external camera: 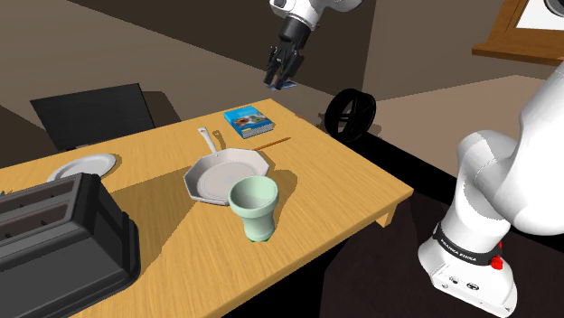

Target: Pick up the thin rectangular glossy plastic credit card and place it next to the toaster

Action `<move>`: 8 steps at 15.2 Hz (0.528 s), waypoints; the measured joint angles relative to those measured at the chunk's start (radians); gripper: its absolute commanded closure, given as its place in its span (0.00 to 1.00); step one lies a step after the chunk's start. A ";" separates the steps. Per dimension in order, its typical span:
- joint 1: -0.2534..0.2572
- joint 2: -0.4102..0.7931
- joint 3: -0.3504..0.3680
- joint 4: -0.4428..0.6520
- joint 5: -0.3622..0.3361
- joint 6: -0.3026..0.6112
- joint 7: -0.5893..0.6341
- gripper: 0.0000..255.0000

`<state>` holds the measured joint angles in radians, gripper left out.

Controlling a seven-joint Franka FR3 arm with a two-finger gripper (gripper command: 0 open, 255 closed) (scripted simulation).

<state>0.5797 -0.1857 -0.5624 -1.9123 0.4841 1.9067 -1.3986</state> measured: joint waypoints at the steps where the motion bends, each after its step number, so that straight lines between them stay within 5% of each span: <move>1: 0.000 0.000 0.000 0.006 -0.001 -0.006 0.004 1.00; 8: 0.051 -0.033 0.104 -0.040 -0.020 0.083 0.138 1.00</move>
<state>0.6311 -0.2188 -0.4581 -1.9524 0.4638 1.9898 -1.2601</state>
